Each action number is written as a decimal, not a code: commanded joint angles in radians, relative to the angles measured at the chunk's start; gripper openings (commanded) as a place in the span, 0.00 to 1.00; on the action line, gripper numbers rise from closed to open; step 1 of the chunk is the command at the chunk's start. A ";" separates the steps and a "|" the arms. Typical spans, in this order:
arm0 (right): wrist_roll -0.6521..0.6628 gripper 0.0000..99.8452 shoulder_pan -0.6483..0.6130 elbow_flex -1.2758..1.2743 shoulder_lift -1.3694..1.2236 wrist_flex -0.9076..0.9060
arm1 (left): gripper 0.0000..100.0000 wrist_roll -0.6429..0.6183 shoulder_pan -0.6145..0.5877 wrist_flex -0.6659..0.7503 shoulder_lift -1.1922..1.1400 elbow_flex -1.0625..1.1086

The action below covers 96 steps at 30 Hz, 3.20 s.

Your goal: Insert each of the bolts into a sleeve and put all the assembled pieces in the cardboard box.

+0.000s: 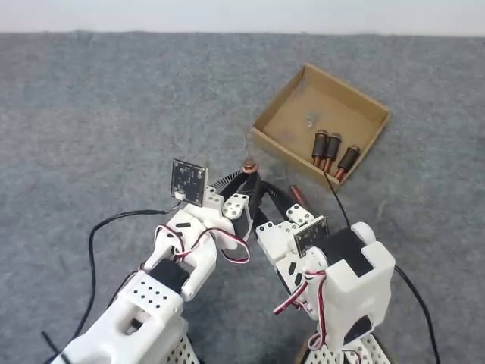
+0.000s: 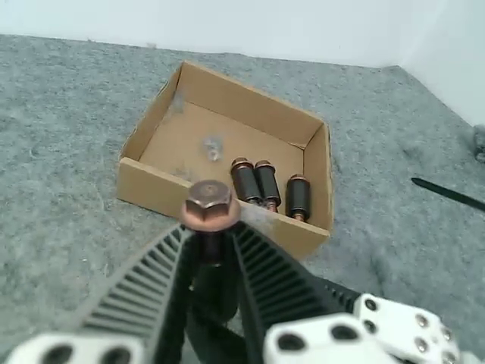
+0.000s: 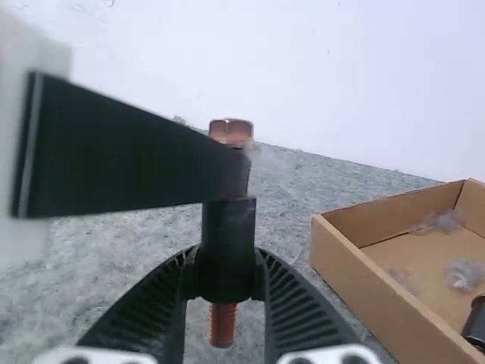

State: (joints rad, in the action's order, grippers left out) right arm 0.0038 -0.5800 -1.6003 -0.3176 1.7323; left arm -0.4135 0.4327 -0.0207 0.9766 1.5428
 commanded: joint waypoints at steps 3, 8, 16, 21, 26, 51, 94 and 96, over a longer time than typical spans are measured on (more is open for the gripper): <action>0.011 0.01 0.002 -0.026 0.038 0.027 | 0.01 0.011 0.002 0.017 0.006 0.008; 0.011 0.01 0.004 -0.026 0.038 0.027 | 0.01 0.006 -0.003 0.072 0.006 0.012; 0.011 0.01 0.004 -0.026 0.038 0.027 | 0.18 0.003 0.002 0.071 0.005 0.024; 0.011 0.01 0.004 -0.025 0.038 0.027 | 0.20 0.003 0.002 0.072 0.006 0.030; 0.011 0.01 0.004 -0.025 0.038 0.027 | 0.20 0.003 0.002 0.075 0.008 0.024; 0.011 0.01 0.019 -0.009 0.036 0.027 | 0.02 0.008 -0.133 -0.261 0.009 -0.240; 0.011 0.01 0.329 0.302 0.038 0.025 | 0.01 0.219 -0.362 -0.601 0.008 -0.068; 0.011 0.01 0.346 0.344 0.038 0.024 | 0.01 0.219 -0.362 -0.600 0.008 -0.068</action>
State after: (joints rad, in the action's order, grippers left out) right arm 0.0038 -0.2670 -1.3456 -0.3207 1.7323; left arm -0.2064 0.0752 -0.6160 0.9735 1.4768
